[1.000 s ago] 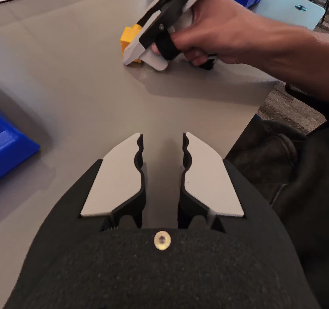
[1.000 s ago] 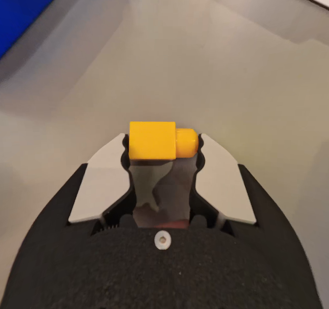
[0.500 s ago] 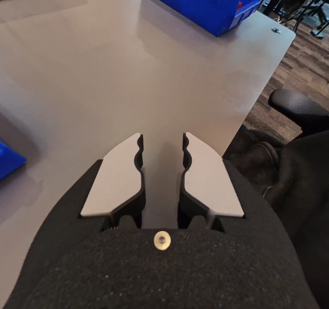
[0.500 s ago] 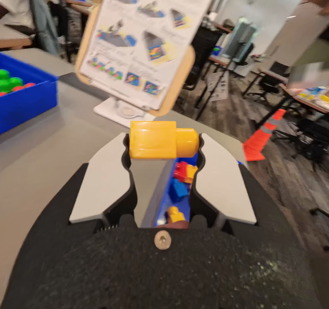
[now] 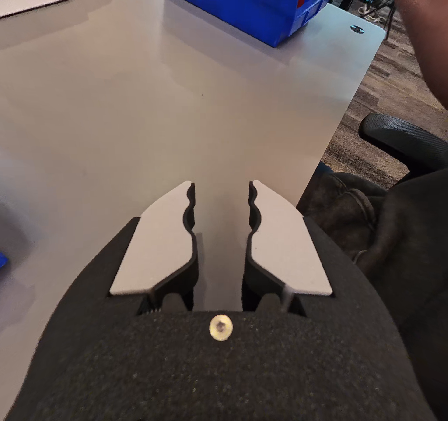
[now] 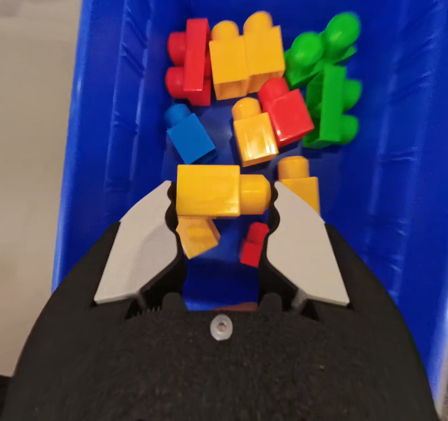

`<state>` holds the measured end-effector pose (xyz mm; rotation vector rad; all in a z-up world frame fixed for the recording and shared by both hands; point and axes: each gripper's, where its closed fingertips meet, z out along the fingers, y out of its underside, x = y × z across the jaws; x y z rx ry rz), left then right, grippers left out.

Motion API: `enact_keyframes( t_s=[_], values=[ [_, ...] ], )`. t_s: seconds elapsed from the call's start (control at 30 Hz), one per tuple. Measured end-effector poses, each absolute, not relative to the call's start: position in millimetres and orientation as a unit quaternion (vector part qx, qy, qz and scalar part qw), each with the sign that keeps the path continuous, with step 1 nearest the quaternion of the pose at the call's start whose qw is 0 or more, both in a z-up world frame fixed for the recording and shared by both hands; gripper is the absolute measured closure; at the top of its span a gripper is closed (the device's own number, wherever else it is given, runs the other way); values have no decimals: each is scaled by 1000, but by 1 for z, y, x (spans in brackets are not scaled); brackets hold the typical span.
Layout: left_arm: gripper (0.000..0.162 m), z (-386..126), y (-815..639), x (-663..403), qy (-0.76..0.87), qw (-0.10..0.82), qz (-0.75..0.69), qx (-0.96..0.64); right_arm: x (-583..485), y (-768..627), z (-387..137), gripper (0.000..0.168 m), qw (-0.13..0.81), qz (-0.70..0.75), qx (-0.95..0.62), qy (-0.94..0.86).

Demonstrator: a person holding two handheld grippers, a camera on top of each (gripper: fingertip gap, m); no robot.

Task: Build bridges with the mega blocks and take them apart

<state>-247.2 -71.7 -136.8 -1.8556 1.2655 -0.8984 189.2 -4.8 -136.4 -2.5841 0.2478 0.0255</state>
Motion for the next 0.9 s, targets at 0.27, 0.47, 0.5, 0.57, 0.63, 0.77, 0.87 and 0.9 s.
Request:
enact_keyframes(
  t_s=[0.27, 0.47, 0.5, 0.57, 0.63, 0.77, 0.87, 0.9],
  values=[
    [120, -134, -72, -259, 483, 363, -339, -721, 197, -7, -188, 95, 148, -4, -981, 129],
    [120, -134, -66, -270, 463, 370, -338, -731, 197, -3, -179, 82, 188, -39, -975, 109],
    [120, -135, -64, -271, 459, 371, -338, -733, 192, -4, -171, 79, 208, -46, -972, 99],
    [120, -134, -61, -273, 449, 378, -337, -736, 185, -7, -145, 80, 267, -83, -957, 79],
    [120, -133, -58, -275, 443, 385, -333, -738, 177, -12, -114, 84, 332, -137, -931, 63],
    [120, -131, -52, -277, 434, 405, -314, -741, 131, -24, -73, 97, 426, -183, -886, 19],
    [120, -131, -51, -275, 431, 414, -303, -743, 89, -32, -63, 101, 468, -184, -865, -15],
    [120, -132, -52, -275, 430, 417, -298, -743, 74, -33, -62, 100, 473, -177, -863, -26]
  ],
)
